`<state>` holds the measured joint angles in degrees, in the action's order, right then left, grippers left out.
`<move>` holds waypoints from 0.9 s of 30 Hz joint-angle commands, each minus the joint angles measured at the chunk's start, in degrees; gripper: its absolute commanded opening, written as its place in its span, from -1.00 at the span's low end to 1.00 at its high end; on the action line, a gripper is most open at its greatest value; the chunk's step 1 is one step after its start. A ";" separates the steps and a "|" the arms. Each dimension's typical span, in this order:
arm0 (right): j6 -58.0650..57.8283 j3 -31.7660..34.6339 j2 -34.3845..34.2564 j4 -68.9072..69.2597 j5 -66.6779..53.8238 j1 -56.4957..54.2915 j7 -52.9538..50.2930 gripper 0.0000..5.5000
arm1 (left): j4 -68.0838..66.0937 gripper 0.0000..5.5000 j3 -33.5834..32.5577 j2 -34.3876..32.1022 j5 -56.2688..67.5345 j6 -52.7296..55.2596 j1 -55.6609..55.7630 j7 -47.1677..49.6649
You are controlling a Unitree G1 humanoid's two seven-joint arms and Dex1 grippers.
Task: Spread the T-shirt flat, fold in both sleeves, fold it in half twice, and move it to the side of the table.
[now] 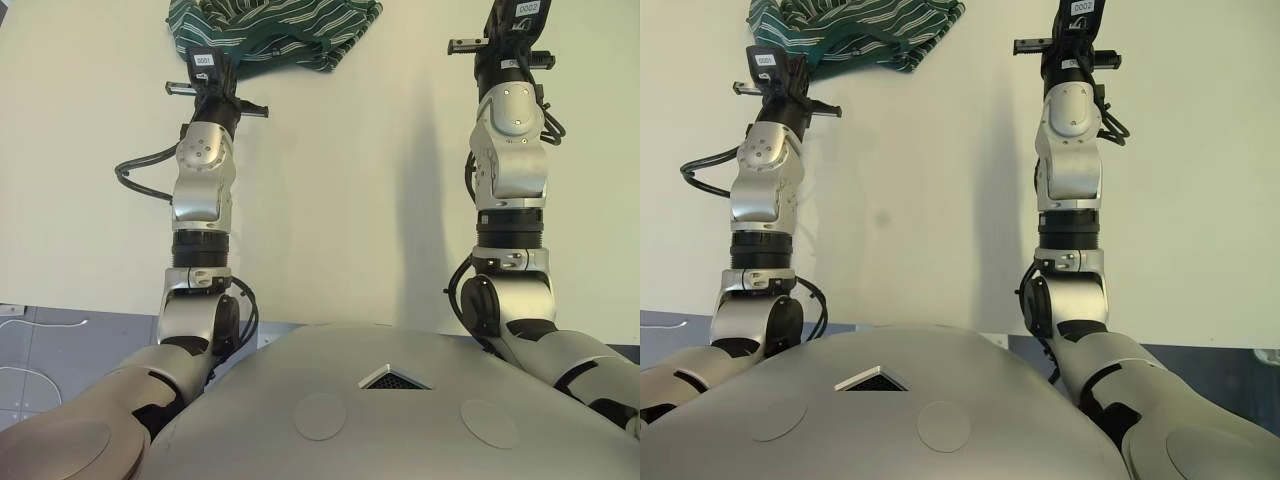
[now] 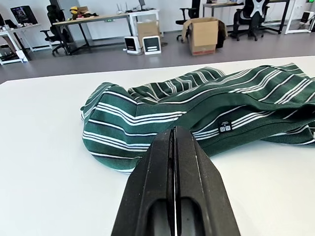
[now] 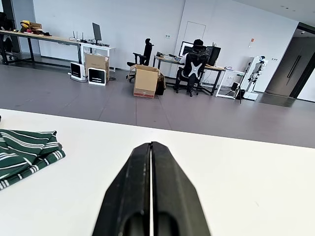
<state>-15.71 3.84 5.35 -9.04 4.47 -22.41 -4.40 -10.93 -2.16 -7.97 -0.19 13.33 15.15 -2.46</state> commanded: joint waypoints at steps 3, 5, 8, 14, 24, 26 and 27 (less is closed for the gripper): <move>0.14 -0.04 0.01 -0.32 -0.25 -1.11 0.06 -1.00 | -2.42 -0.71 10.57 -15.05 -15.92 0.02 0.06 -6.57; 0.20 0.10 -0.10 -0.62 -0.32 -1.29 -0.10 -1.00 | -5.47 -0.61 13.19 -19.31 -20.21 0.52 1.73 -8.72; 0.35 0.37 -0.70 -1.29 -0.54 -1.57 -0.66 -1.00 | -17.47 -0.45 17.90 -21.91 -25.28 -3.16 7.68 -10.21; 1.34 0.73 -1.56 -3.87 -0.80 -3.40 -1.31 -1.00 | -44.47 -0.45 25.03 -20.38 -31.94 -14.34 21.52 -7.68; 2.24 1.29 -1.71 -5.06 -0.94 -3.94 -1.91 -1.00 | -56.98 -0.99 26.92 -16.62 -31.33 -28.00 27.60 -6.69; 2.18 1.28 -1.49 -4.84 -0.90 -3.96 -1.70 -1.00 | -54.22 -0.99 26.94 -18.30 -29.92 -31.10 24.56 -11.67; 1.99 1.28 -1.07 -4.61 -0.85 -4.07 -1.34 -1.00 | -50.61 -0.99 26.45 -19.64 -28.02 -32.03 21.80 -15.97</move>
<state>-13.79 4.79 3.83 -13.53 4.19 -25.08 -5.84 -64.53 24.11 -26.47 -29.90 -17.72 43.33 -11.52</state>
